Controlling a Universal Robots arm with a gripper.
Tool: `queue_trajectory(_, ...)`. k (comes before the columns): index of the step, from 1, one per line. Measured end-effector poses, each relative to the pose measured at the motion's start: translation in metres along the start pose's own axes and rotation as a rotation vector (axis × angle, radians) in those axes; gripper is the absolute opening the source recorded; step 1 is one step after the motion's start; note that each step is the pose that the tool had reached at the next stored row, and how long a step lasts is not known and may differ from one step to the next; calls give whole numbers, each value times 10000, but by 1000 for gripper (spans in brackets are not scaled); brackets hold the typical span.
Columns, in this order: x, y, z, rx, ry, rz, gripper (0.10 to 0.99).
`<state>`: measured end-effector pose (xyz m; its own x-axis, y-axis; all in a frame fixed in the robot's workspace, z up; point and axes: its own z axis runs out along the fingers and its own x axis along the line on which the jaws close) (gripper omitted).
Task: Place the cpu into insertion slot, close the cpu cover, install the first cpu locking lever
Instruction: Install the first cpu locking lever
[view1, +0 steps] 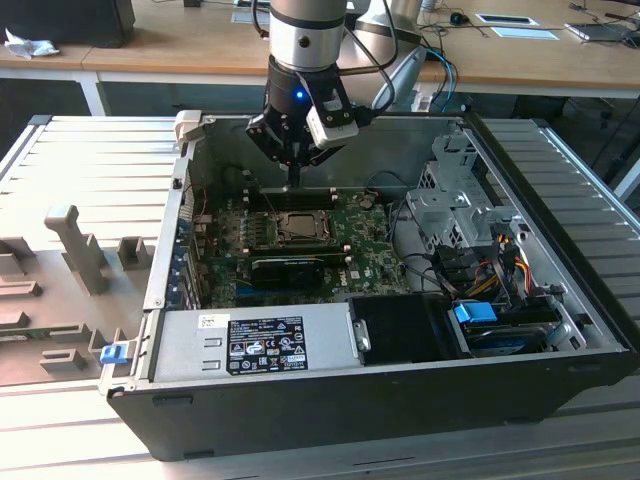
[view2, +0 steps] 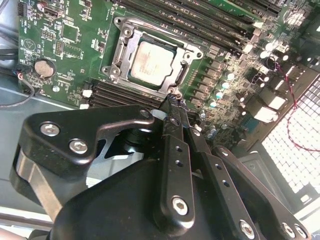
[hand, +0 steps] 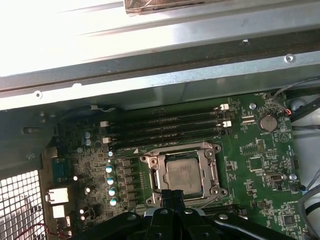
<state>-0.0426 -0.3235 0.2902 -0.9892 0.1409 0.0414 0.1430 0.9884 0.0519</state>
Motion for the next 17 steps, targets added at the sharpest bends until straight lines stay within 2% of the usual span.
queue_trajectory(17, 2, 0, 0, 13, 15, -292, 106)
